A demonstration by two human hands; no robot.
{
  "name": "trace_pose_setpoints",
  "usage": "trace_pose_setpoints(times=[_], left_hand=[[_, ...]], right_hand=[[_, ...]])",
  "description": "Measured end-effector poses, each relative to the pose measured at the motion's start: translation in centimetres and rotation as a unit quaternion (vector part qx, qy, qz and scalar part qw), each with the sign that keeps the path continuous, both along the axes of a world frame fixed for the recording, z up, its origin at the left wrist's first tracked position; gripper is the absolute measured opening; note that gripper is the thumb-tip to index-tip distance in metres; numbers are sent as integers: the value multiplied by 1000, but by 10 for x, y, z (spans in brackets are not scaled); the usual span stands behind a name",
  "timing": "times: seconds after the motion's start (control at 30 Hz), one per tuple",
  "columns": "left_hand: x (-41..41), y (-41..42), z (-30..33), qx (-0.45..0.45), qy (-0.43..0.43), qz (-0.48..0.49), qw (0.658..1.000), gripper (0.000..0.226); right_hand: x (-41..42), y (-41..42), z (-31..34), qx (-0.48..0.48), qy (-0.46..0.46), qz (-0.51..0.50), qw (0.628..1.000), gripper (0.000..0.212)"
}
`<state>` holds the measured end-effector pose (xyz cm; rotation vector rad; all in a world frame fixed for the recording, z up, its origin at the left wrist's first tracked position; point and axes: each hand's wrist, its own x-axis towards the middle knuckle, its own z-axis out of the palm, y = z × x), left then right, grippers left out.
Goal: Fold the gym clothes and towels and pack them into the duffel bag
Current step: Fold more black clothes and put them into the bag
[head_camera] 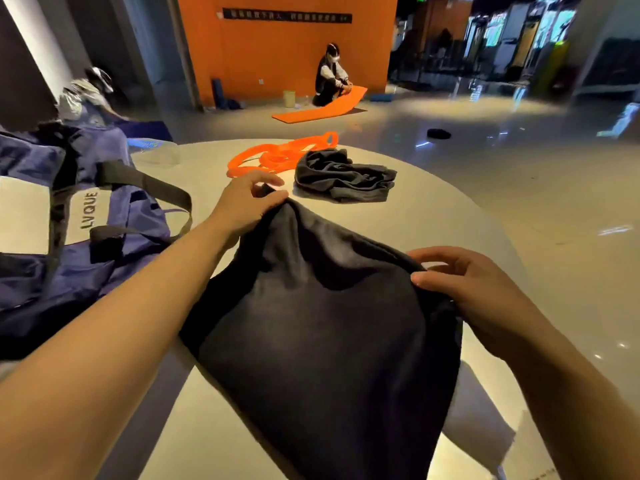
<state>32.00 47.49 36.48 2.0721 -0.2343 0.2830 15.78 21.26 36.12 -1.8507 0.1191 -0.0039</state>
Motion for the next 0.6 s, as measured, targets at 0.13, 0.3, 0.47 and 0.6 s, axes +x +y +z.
trace_pose_setpoints(times=[0.13,0.3,0.47,0.6], left_hand=[[31,-19,-51,150,81,42,984,34],[37,-17,-69,181,45,75,980,30],[40,-17,-74,194,39,79,977,27],[34,-16,-74,204,31,121,971,36]], right_hand=[[27,-30,-38,-182,53,-31,981,25],[14,-49,-41,-278,1,26,960,29],[18,-55,-58,-343,-34,-38,938,25],[16,-53,-60,-352,-87,-73,929,19]])
